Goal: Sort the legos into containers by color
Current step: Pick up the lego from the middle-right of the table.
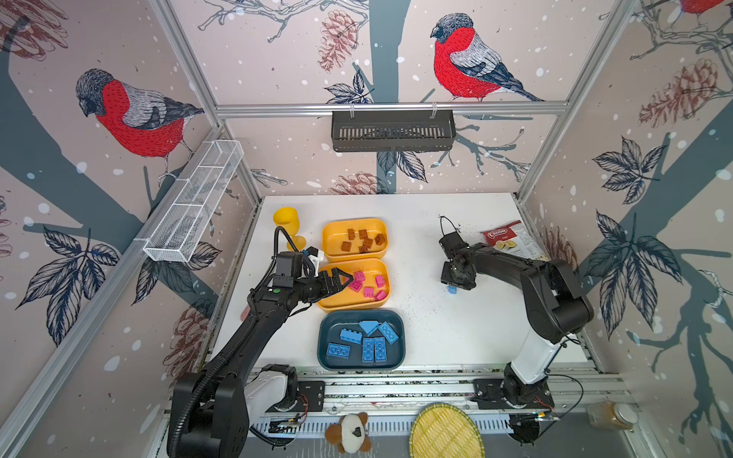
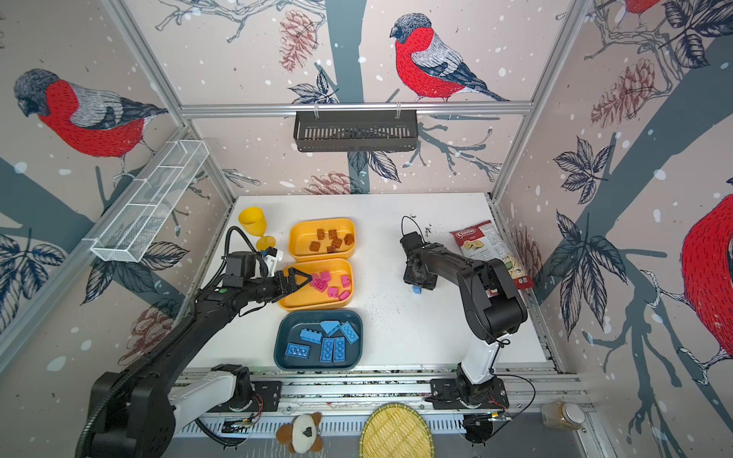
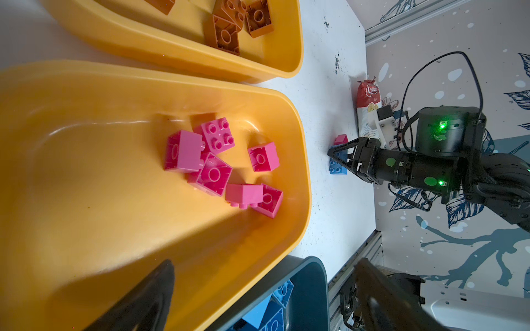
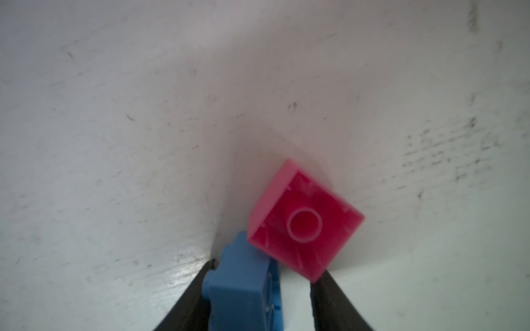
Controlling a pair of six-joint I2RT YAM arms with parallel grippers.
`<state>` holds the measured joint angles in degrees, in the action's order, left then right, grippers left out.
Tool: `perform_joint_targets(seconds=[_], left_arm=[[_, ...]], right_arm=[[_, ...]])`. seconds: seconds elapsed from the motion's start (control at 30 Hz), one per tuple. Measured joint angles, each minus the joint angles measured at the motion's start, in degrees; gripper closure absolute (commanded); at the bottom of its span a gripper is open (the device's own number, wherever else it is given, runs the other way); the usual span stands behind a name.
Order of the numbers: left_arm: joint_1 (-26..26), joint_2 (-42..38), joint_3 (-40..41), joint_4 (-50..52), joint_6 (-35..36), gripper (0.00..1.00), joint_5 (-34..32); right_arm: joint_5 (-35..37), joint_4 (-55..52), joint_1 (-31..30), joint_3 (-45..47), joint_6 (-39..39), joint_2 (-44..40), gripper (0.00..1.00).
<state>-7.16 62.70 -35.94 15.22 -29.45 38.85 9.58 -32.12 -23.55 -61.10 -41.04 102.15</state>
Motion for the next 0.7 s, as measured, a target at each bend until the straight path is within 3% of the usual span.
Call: perform_joint_targets(seconds=[0.4, 0.7], left_arm=[[0.0, 0.79, -0.02, 0.02, 0.96, 0.03, 0.37], [0.07, 0.74, -1.09, 0.48, 1.38, 0.03, 0.24]], right_arm=[[4.13, -2.01, -0.81, -0.61, 3.5, 0.57, 0.73], [-2.12, -2.23, -2.78, -2.45, 3.74, -4.98, 0.8]])
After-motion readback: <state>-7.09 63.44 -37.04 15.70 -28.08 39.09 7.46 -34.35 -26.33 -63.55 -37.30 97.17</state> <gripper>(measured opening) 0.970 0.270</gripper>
